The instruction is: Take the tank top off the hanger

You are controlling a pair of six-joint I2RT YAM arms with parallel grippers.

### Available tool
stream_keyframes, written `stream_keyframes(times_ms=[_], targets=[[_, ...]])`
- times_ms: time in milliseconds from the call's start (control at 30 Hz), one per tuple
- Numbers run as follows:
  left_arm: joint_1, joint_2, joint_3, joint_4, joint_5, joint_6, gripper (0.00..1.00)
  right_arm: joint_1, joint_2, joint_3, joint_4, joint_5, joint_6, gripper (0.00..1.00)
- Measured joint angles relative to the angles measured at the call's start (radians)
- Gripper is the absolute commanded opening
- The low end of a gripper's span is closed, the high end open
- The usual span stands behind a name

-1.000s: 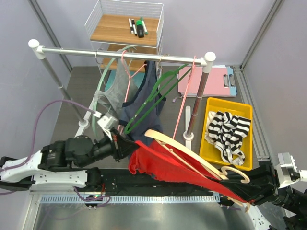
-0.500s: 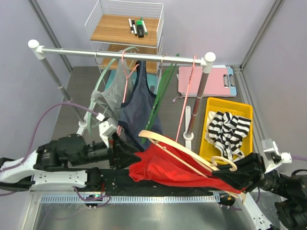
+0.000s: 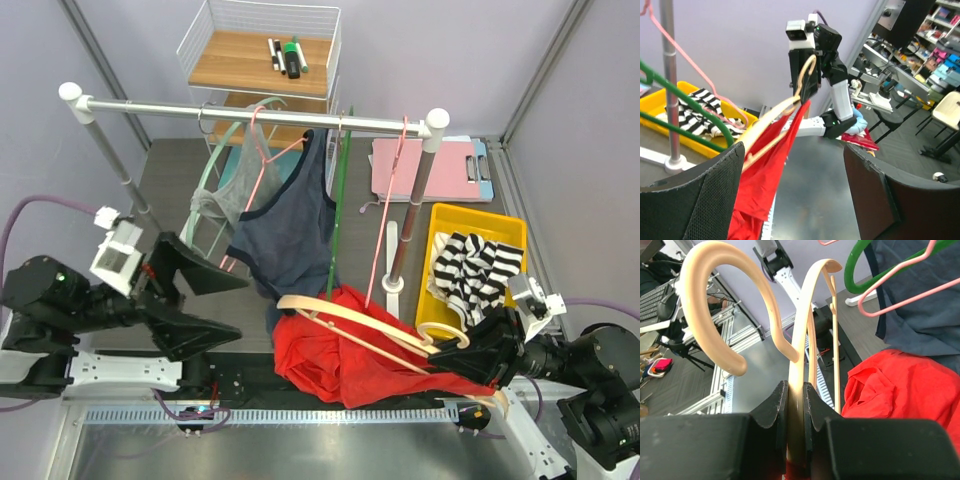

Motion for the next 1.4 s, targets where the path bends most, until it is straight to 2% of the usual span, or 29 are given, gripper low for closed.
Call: stream_keyframes(times_ms=[133, 267, 367, 533, 633, 667, 833, 933, 967, 1033, 1133, 1233, 1267, 1300, 1333, 1400], targets=[[0.0, 0.193, 0.1, 0.008, 0.018, 0.061, 0.84, 0.0, -0.027, -0.014, -0.016, -0.032, 0.004, 0.01], [0.0, 0.386, 0.159, -0.014, 0.058, 0.132, 0.97, 0.0, -0.058, -0.014, -0.025, -0.069, 0.013, 0.01], [0.0, 0.521, 0.196, -0.043, 0.118, 0.172, 0.98, 0.0, -0.072, -0.015, -0.034, -0.084, 0.017, 0.01], [0.0, 0.627, 0.203, -0.093, 0.203, 0.208, 0.93, 0.0, -0.096, -0.022, -0.047, -0.098, 0.019, 0.01], [-0.004, 0.637, 0.203, -0.109, 0.248, 0.216, 0.84, 0.0, -0.1, -0.022, -0.052, -0.103, 0.019, 0.01], [-0.005, 0.637, 0.203, -0.11, 0.257, 0.217, 0.75, 0.0, -0.1, -0.022, -0.052, -0.104, 0.019, 0.01], [-0.021, 0.637, 0.197, -0.11, 0.285, 0.212, 0.53, 0.0, -0.1, -0.022, -0.053, -0.106, 0.018, 0.01], [-0.026, 0.636, 0.185, -0.11, 0.279, 0.209, 0.29, 0.0, -0.099, -0.021, -0.054, -0.106, 0.018, 0.01], [-0.026, 0.635, 0.181, -0.11, 0.276, 0.201, 0.13, 0.0, -0.099, -0.019, -0.054, -0.105, 0.017, 0.01], [-0.031, 0.631, 0.173, -0.109, 0.286, 0.195, 0.01, -0.001, -0.096, -0.018, -0.063, -0.08, 0.01, 0.01], [-0.06, 0.605, 0.152, -0.09, 0.276, 0.195, 0.0, 0.004, -0.081, -0.014, -0.055, -0.091, 0.013, 0.02], [-0.059, 0.579, 0.12, -0.064, 0.236, 0.182, 0.0, 0.001, -0.07, -0.014, -0.053, -0.075, 0.011, 0.31], [-0.061, 0.567, 0.106, -0.051, 0.22, 0.177, 0.0, 0.0, -0.066, -0.014, -0.053, -0.069, 0.009, 0.47], [-0.061, 0.551, 0.088, -0.036, 0.197, 0.163, 0.0, 0.0, -0.061, -0.014, -0.051, -0.056, 0.003, 0.52], [-0.061, 0.53, 0.069, -0.031, 0.168, 0.147, 0.0, -0.002, -0.05, -0.005, -0.075, -0.025, -0.013, 0.61], [-0.056, 0.463, 0.02, -0.045, 0.105, 0.122, 0.0, -0.001, -0.03, 0.017, -0.121, 0.041, -0.043, 0.68]])
